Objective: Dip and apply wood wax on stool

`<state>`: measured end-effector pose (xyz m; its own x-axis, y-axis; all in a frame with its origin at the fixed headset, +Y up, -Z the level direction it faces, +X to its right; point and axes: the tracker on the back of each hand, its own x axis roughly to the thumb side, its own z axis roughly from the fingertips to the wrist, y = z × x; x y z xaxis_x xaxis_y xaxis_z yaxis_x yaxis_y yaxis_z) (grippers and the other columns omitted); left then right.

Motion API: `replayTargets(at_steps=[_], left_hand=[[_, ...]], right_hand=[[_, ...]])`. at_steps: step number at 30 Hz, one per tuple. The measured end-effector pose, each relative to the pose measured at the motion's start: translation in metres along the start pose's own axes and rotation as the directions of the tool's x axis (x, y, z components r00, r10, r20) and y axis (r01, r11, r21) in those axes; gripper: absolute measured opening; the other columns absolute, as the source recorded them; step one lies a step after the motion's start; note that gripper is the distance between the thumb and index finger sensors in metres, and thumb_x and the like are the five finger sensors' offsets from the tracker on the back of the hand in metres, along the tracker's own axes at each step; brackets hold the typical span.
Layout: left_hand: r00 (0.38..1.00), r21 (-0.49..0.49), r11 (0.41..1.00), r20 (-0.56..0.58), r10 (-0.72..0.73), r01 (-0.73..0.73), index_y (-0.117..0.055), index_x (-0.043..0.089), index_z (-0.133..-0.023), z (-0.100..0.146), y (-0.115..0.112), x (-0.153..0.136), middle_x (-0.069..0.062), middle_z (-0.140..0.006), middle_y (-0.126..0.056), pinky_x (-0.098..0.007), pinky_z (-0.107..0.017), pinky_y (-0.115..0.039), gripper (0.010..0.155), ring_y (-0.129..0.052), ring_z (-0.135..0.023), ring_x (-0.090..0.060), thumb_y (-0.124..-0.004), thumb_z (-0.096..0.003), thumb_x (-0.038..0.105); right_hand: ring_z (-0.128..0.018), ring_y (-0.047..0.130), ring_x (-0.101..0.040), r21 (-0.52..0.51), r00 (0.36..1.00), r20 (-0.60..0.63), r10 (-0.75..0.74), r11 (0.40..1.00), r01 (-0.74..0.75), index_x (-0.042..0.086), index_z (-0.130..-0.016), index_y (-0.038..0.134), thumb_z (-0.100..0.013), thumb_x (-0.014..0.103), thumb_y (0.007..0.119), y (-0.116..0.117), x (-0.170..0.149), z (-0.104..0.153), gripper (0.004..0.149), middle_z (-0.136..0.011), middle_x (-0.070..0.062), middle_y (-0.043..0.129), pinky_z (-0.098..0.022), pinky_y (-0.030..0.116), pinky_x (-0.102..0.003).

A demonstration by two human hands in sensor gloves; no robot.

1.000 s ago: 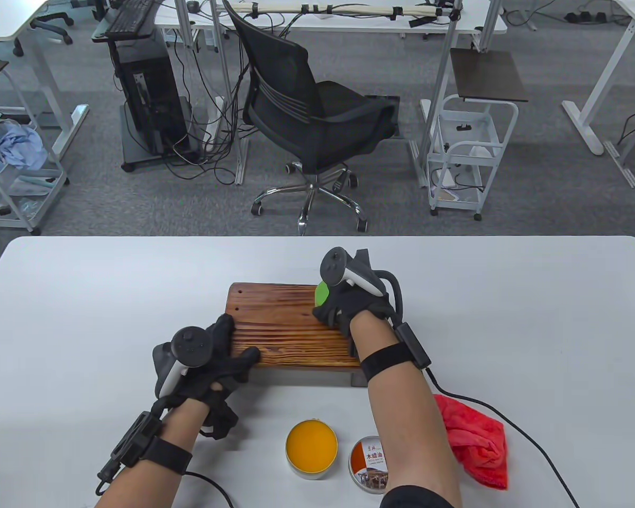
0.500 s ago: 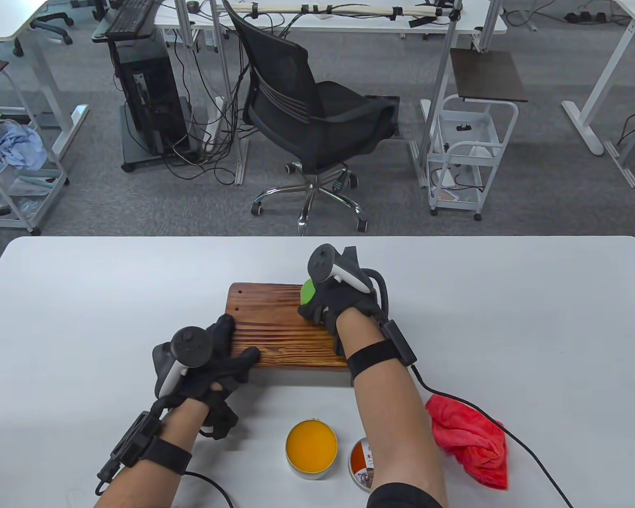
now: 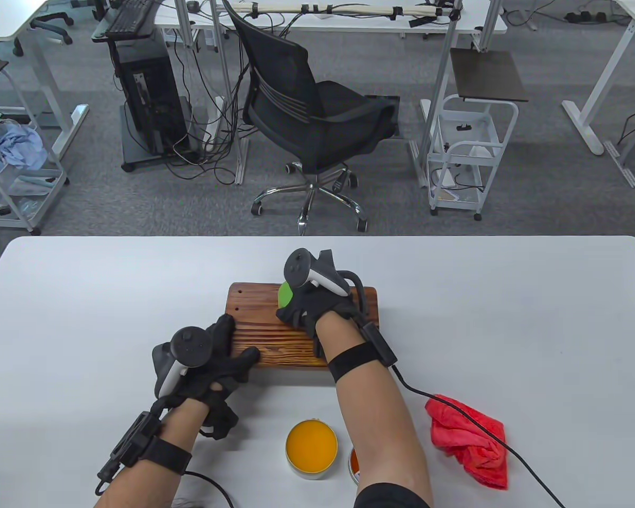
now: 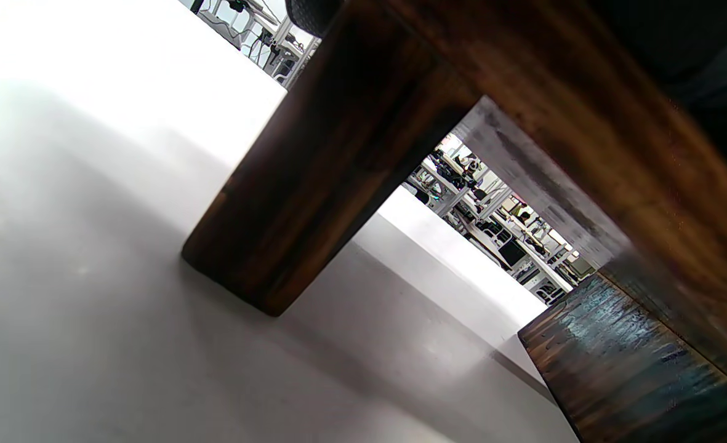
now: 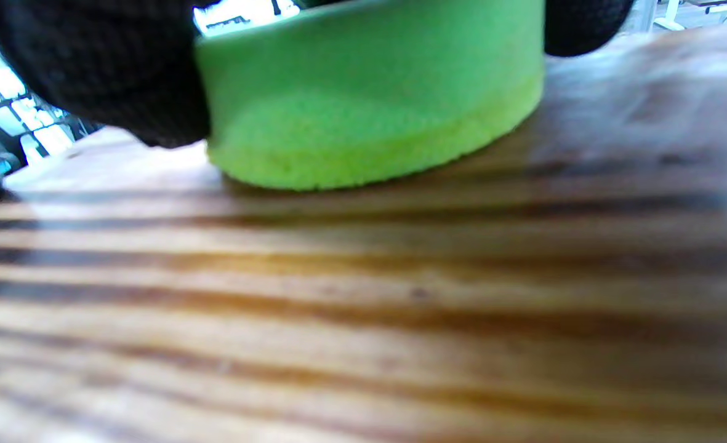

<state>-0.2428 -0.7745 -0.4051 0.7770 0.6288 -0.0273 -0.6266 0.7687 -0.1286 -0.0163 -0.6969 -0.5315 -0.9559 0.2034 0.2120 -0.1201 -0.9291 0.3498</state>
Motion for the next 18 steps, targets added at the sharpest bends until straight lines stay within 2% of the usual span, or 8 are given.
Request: replayTargets(at_steps=[2,5,9,15,18], left_hand=[[1.0,0.0,1.0,-0.001,0.001,-0.001,-0.016,0.029,-0.117,0.0,0.0,0.0,-0.017,-0.124,-0.03,-0.085,-0.064,-0.024,0.107,-0.024,-0.107,-0.056,-0.077,-0.0431,0.077],[1.0,-0.001,1.0,-0.001,0.003,-0.003,-0.016,0.029,-0.117,0.0,0.0,0.0,-0.017,-0.124,-0.03,-0.085,-0.064,-0.024,0.107,-0.024,-0.107,-0.056,-0.077,-0.043,0.077],[1.0,-0.001,1.0,-0.001,0.003,-0.003,-0.017,0.029,-0.117,0.0,0.0,0.0,-0.017,-0.124,-0.03,-0.085,-0.064,-0.024,0.106,-0.024,-0.107,-0.056,-0.077,-0.0431,0.077],[1.0,-0.002,1.0,-0.001,0.007,-0.007,-0.017,0.029,-0.117,0.0,0.0,0.0,-0.017,-0.124,-0.03,-0.086,-0.064,-0.024,0.107,-0.024,-0.107,-0.056,-0.077,-0.0431,0.077],[1.0,-0.005,1.0,-0.001,0.012,-0.012,-0.017,0.03,-0.117,0.0,0.0,-0.001,-0.017,-0.124,-0.03,-0.086,-0.064,-0.024,0.107,-0.024,-0.107,-0.056,-0.078,-0.0428,0.076]], right_hand=[[-0.099,0.052,-0.052,0.006,0.999,-0.023,-0.041,0.999,0.041,0.022,-0.118,0.04,-0.044,0.063,0.09,-0.001,0.001,-0.004,0.099,-0.12,-0.016,0.035,-0.065,0.062,-0.066],[-0.099,0.051,-0.052,-0.029,0.999,-0.043,-0.02,0.999,0.018,0.021,-0.118,0.037,-0.044,0.063,0.089,0.002,0.01,-0.008,0.099,-0.12,-0.016,0.033,-0.065,0.062,-0.066],[-0.1,0.051,-0.051,-0.006,0.999,0.033,-0.009,1.0,0.01,0.023,-0.118,0.038,-0.044,0.063,0.089,0.004,0.014,-0.003,0.099,-0.12,-0.015,0.033,-0.065,0.061,-0.066],[-0.1,0.05,-0.051,-0.036,0.999,-0.034,-0.023,0.999,0.021,0.022,-0.118,0.036,-0.045,0.064,0.089,0.005,0.021,-0.011,0.099,-0.12,-0.016,0.032,-0.065,0.061,-0.066],[-0.101,0.047,-0.051,-0.042,0.999,0.019,-0.033,0.999,0.034,0.024,-0.118,0.034,-0.045,0.064,0.088,0.011,0.033,-0.011,0.098,-0.121,-0.014,0.029,-0.066,0.058,-0.066]])
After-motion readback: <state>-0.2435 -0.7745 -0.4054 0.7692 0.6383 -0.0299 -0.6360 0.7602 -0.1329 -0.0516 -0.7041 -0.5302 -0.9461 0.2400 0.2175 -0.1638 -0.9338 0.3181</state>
